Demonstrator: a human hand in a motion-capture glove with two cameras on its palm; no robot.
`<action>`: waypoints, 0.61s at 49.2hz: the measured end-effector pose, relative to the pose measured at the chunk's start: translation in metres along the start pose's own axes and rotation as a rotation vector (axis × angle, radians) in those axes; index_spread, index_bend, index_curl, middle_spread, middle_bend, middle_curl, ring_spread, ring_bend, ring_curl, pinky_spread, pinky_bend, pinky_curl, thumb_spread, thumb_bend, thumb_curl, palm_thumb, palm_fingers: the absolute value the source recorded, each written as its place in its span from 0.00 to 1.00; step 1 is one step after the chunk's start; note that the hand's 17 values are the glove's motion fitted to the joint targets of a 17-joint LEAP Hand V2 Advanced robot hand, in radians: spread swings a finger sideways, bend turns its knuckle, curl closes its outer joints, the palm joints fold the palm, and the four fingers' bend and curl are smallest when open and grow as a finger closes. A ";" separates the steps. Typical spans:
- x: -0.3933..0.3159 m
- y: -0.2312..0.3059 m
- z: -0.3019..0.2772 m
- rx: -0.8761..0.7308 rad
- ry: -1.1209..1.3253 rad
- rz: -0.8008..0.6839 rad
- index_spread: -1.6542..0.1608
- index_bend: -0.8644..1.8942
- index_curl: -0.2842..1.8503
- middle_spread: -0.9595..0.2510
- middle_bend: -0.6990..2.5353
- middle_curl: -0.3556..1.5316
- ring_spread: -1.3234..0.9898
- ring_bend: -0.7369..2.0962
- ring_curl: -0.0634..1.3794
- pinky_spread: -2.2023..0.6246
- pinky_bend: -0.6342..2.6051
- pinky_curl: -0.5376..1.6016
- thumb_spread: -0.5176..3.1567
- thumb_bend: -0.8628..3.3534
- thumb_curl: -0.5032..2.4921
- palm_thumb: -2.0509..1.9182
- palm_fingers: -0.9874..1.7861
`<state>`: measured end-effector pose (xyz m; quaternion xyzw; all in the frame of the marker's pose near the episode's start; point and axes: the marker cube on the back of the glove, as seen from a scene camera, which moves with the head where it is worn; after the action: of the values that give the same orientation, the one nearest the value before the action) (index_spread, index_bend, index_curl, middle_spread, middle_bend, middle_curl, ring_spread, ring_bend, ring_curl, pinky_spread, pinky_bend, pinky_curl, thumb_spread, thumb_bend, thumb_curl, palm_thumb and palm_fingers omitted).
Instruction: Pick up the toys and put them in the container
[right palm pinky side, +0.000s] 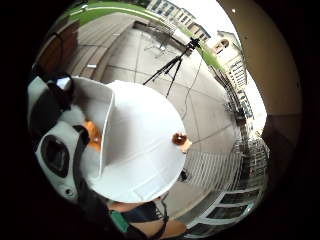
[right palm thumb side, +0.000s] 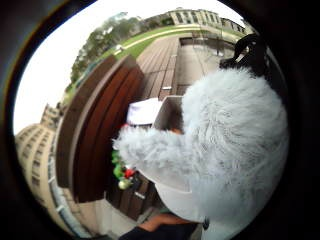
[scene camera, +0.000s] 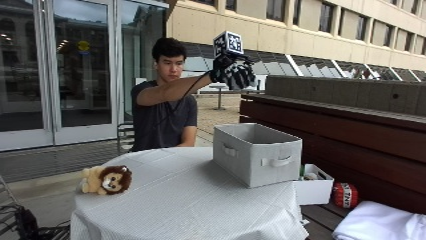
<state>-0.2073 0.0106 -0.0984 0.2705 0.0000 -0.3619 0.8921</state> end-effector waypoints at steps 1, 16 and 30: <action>-0.007 0.000 0.005 0.010 -0.005 -0.033 0.70 0.37 0.36 0.40 0.36 0.51 0.38 0.58 0.34 0.61 0.47 0.42 0.32 0.25 0.43 0.69 0.74; -0.051 0.002 0.049 -0.008 -0.028 -0.070 0.69 0.36 0.37 0.38 0.35 0.53 0.37 0.58 0.34 0.61 0.47 0.42 0.32 0.23 0.46 0.68 0.74; -0.038 0.006 0.065 -0.125 0.006 -0.089 0.72 0.33 0.32 0.59 0.25 0.47 0.46 0.53 0.33 0.66 0.62 0.49 0.39 0.17 0.35 0.49 0.41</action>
<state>-0.2441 0.0068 -0.0324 0.2151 0.0371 -0.3996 0.8903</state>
